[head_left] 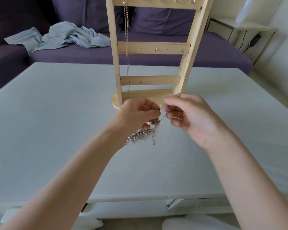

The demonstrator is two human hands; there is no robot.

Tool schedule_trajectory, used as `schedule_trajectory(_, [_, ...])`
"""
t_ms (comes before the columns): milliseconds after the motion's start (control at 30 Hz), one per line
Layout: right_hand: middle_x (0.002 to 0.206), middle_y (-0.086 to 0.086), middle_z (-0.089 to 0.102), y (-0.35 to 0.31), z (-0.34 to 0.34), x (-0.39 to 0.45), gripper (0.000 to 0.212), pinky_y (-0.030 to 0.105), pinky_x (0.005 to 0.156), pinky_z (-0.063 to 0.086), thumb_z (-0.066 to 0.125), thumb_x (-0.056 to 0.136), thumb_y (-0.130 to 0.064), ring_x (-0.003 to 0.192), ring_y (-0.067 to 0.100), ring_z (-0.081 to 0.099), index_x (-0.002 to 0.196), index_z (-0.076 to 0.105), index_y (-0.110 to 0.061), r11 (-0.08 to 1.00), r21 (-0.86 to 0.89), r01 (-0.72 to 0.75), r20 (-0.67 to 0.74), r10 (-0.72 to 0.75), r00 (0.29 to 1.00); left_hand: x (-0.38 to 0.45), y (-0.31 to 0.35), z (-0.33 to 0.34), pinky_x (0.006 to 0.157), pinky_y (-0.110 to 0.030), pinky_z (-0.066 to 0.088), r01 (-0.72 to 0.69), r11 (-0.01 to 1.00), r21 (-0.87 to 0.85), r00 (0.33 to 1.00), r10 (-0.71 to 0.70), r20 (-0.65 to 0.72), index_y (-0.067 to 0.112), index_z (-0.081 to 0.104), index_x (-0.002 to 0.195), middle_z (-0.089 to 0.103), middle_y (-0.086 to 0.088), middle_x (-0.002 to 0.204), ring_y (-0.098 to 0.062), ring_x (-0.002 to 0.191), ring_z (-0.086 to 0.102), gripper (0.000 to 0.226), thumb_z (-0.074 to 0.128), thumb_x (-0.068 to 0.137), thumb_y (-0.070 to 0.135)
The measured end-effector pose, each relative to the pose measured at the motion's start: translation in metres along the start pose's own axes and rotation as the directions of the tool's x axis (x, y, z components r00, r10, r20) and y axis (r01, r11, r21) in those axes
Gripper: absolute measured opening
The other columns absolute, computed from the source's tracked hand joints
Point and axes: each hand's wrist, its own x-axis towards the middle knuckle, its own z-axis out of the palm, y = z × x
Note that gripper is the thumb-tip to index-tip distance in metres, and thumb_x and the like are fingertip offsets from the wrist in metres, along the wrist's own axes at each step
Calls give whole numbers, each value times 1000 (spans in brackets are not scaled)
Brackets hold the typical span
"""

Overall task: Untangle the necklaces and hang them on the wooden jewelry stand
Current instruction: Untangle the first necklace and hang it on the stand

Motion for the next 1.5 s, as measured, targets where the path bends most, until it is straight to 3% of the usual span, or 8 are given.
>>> schedule_trajectory(267, [42, -7, 38, 1, 4, -1, 23, 19, 39, 19, 59, 88, -10, 39, 9, 32, 69, 47, -15, 995, -86, -55, 20, 57, 998, 3, 1, -7, 43, -12, 39, 32, 921, -388, 992, -77, -100, 13, 59, 79, 58, 2, 72, -3, 50, 53, 13, 58, 91, 8])
schedule_trajectory(467, [43, -4, 42, 5, 8, -1, 14, 18, 36, 20, 55, 90, -13, 37, 10, 33, 76, 57, -12, 979, -198, -48, 54, 60, 997, 1, 1, -10, 52, -12, 42, -35, 984, -176, 995, 19, -93, 18, 59, 81, 61, 9, 71, -2, 57, 52, 11, 59, 92, 21])
schedule_trajectory(700, [60, -1, 55, 6, 4, 0, 14, 17, 36, 16, 63, 87, -20, 39, 8, 28, 77, 67, -11, 986, -163, -30, 127, 51, 991, 0, 1, -9, 49, -14, 37, -121, 990, -73, 988, 113, -104, 14, 58, 79, 57, 6, 63, -3, 51, 47, 13, 57, 92, 13])
schedule_trajectory(967, [67, -2, 62, 6, 3, 0, 5, 15, 36, 23, 68, 80, -7, 45, 7, 39, 75, 68, -9, 982, -185, -39, 101, 59, 993, 0, 0, -6, 63, -14, 48, -165, 984, -65, 985, 161, -68, 16, 58, 80, 59, 4, 71, -3, 65, 58, 14, 55, 93, 13])
schedule_trajectory(1133, [69, 1, 55, 7, 3, 1, 16, 17, 38, 26, 74, 74, -7, 48, 9, 40, 67, 61, -13, 961, -274, -22, 118, 57, 991, -1, -1, -2, 70, -27, 50, -182, 978, -102, 981, 175, -81, 13, 56, 83, 56, 0, 71, -11, 67, 54, 11, 54, 93, 8])
schedule_trajectory(1233, [67, -1, 56, 6, 3, 0, 17, 16, 39, 26, 72, 76, -5, 47, 7, 42, 69, 58, -14, 980, -195, -46, 135, 73, 988, 1, 0, -3, 71, -29, 47, -138, 962, -234, 990, 128, -58, 13, 53, 85, 54, 2, 68, -13, 65, 53, 10, 52, 94, 8])
schedule_trajectory(1367, [66, -2, 61, -1, 0, -2, 10, 14, 36, 26, 68, 67, -15, 49, 8, 43, 73, 60, -13, 993, 76, -93, 192, 77, 978, 1, 3, -7, 65, -21, 48, -58, 895, -442, 992, 102, 76, 15, 52, 83, 54, 2, 70, -14, 67, 53, 13, 50, 95, 10])
schedule_trajectory(1500, [63, 0, 58, -1, -2, 2, 11, 14, 34, 25, 58, 83, -6, 45, 6, 42, 73, 57, -10, 963, 227, -142, 131, 114, 985, -1, 2, -5, 64, -20, 53, -102, 971, -217, 985, 129, 113, 12, 51, 89, 57, 2, 64, -9, 59, 55, 7, 55, 92, 7])
